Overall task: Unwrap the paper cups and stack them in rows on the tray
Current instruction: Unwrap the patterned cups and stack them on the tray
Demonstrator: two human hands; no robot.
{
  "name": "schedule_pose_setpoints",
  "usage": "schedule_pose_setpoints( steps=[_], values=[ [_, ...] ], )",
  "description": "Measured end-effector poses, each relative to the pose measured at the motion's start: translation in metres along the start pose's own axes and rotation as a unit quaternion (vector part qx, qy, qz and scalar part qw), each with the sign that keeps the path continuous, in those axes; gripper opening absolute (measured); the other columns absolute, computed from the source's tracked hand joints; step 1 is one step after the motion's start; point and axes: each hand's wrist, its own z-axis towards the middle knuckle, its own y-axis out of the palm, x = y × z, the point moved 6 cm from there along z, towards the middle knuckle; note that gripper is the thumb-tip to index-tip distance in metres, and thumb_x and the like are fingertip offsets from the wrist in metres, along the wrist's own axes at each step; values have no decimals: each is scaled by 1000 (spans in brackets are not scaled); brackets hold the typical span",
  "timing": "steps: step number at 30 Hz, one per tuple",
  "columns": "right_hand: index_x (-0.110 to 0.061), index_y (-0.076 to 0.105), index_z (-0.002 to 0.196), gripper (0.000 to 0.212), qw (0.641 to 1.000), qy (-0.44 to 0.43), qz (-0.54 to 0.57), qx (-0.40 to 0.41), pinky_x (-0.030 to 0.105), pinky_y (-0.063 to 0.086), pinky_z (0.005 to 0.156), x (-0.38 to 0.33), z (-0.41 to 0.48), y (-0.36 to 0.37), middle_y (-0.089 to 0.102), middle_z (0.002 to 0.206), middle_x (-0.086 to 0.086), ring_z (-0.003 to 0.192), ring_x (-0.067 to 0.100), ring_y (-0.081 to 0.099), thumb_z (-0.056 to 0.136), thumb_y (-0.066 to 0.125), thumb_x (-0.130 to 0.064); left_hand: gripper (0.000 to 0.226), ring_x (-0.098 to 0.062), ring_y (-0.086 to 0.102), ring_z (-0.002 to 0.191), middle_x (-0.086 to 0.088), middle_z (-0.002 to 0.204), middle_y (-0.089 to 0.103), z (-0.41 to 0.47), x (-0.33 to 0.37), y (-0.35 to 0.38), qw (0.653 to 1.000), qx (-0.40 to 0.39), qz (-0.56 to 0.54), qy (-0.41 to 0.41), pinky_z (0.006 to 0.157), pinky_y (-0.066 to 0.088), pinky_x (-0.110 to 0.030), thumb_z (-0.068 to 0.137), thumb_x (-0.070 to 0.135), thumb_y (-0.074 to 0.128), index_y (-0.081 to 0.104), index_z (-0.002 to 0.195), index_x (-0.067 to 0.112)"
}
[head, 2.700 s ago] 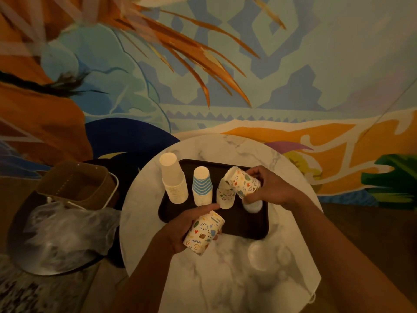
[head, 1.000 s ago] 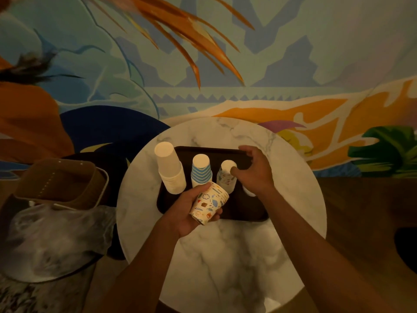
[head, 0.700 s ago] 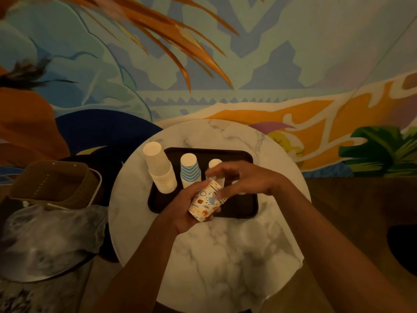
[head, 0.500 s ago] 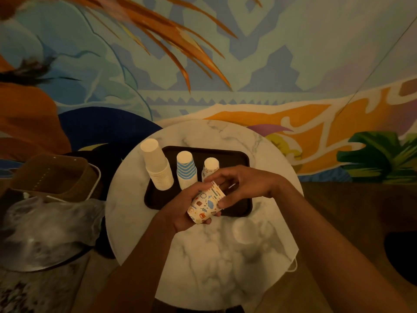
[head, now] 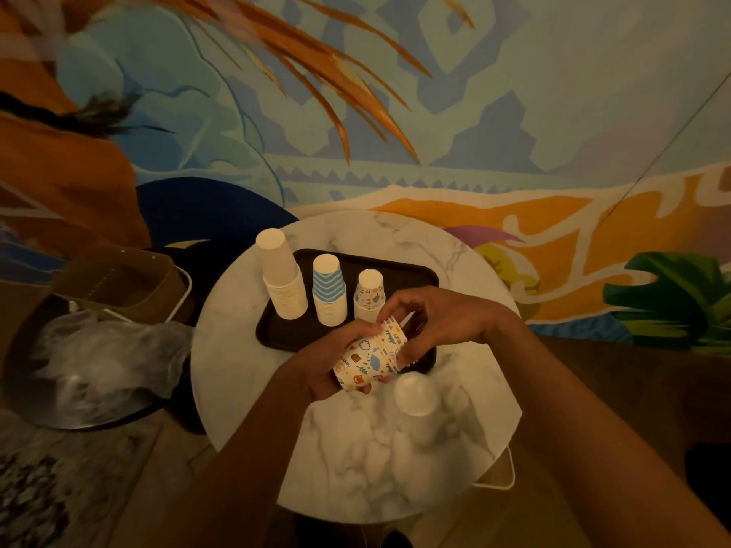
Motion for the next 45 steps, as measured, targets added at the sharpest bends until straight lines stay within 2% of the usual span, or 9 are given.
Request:
schedule_pose_setpoints(
  steps=[7, 12, 16, 22, 25, 28, 32, 40, 45],
  values=[
    [-26, 54, 115, 62, 997, 61, -53, -14, 22, 57, 76, 15, 1, -3, 62, 118, -4, 107, 13, 65, 67, 92, -13, 62, -32, 70, 89, -25, 120, 70, -11, -4, -18, 999, 39, -8, -11, 61, 52, -34, 83, 43, 70, 61, 133, 8],
    [-29, 53, 123, 76, 990, 93, 32, 104, 40, 59, 95, 30, 15, -22, 58, 124, -3, 112, 16, 62, 59, 95, -20, 64, -34, 72, 99, -20, 116, 73, -15, 0, -45, 987, 137, -80, -10, 75, 54, -39, 74, 45, 78, 60, 128, 17],
    [-24, 57, 123, 74, 974, 123, 46, 182, 34, 59, 90, 37, 33, -28, 61, 117, -4, 106, 13, 61, 60, 95, -16, 49, -31, 72, 98, -15, 104, 78, -17, 5, -53, 980, 175, -87, -25, 80, 55, -42, 77, 40, 80, 67, 120, 19],
    [-19, 59, 122, 72, 911, 115, 195, 344, 23, 54, 71, 41, 62, -32, 66, 112, -4, 95, 6, 64, 60, 96, -14, 57, -35, 68, 101, -24, 121, 70, -15, 13, -61, 981, 144, -130, -6, 64, 51, -36, 81, 32, 79, 62, 130, 9],
    [-18, 52, 123, 77, 864, 119, 271, 408, 32, 58, 80, 45, 82, -32, 63, 120, 2, 101, 15, 67, 60, 96, -13, 52, -39, 68, 104, -26, 125, 68, -14, 20, -68, 980, 119, -156, 12, 62, 50, -35, 89, 31, 72, 58, 134, 10],
    [-23, 44, 119, 77, 837, 130, 284, 449, 33, 56, 82, 45, 100, -32, 60, 119, 1, 105, 18, 64, 62, 96, -17, 48, -40, 67, 107, -26, 125, 67, -16, 26, -77, 978, 114, -172, 17, 62, 50, -33, 90, 27, 69, 59, 134, 8],
    [-27, 42, 119, 77, 813, 138, 274, 495, 26, 50, 71, 44, 115, -28, 58, 116, 0, 101, 17, 62, 64, 96, -27, 45, -47, 64, 115, -28, 124, 68, -18, 29, -91, 977, 109, -182, 31, 64, 49, -34, 88, 18, 67, 61, 131, 5],
    [-20, 40, 131, 82, 816, 156, 223, 511, 43, 57, 94, 55, 137, -13, 60, 133, 6, 117, 26, 63, 70, 93, -35, 48, -43, 58, 127, -21, 123, 71, -16, 28, -112, 962, 139, -226, 68, 68, 50, -33, 82, 17, 71, 63, 129, 7],
    [-19, 38, 136, 83, 831, 159, 188, 498, 48, 55, 99, 58, 141, -4, 59, 138, 8, 123, 30, 61, 73, 91, -35, 44, -42, 63, 121, -21, 120, 72, -14, 28, -115, 959, 129, -243, 73, 84, 54, -40, 84, 18, 70, 63, 126, 9]
  ],
)
